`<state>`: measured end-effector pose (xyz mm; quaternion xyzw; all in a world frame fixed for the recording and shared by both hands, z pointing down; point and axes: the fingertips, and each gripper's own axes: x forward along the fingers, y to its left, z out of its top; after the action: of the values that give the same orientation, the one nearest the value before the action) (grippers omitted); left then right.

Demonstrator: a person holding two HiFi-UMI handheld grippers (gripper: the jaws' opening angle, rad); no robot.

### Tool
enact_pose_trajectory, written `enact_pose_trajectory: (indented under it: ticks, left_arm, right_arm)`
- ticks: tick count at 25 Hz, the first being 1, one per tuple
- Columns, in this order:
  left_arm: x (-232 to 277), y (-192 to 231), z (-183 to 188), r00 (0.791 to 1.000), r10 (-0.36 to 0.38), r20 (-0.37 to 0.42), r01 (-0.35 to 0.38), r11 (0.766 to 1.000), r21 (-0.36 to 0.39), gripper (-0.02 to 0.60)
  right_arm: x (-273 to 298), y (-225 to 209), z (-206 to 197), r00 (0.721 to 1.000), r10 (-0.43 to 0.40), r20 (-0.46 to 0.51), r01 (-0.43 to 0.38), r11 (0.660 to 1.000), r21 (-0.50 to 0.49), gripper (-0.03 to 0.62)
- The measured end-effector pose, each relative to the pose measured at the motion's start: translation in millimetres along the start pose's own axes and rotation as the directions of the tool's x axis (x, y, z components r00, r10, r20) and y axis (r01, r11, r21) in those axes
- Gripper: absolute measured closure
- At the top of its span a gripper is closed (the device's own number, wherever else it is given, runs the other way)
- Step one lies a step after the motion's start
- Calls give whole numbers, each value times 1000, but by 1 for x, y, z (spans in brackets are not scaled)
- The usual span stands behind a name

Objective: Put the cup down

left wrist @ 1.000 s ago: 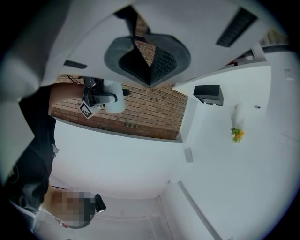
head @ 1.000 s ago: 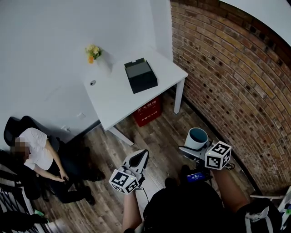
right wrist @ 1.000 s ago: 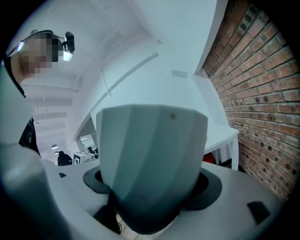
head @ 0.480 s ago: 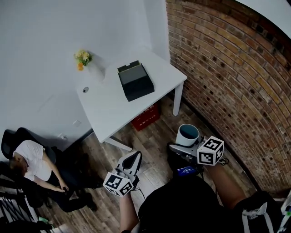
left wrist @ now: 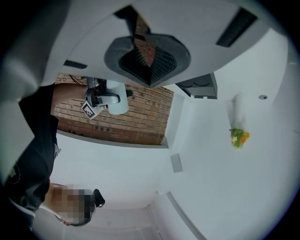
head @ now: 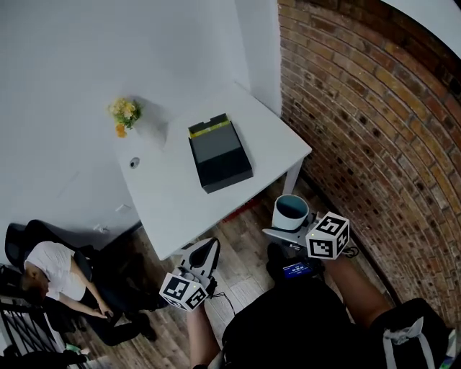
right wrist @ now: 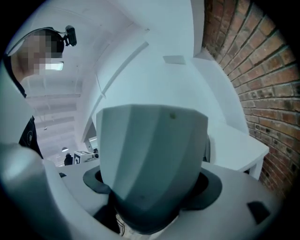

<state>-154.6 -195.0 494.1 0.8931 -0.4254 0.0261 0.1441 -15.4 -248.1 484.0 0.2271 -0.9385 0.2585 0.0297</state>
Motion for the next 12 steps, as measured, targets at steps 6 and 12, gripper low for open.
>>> enact_pose_trajectory:
  ticks: [6,12]
  left_arm:
    - [56,38,25,1000,23,-3,-23,1000,-7,574]
    - [90,72,46,996,85,3,-85,996,-7,574]
  right_arm:
    - [33,-61,37,999,33,-17,-33,999,25,197]
    - [54,-100,60,998,65,-12,-65,997,46,197]
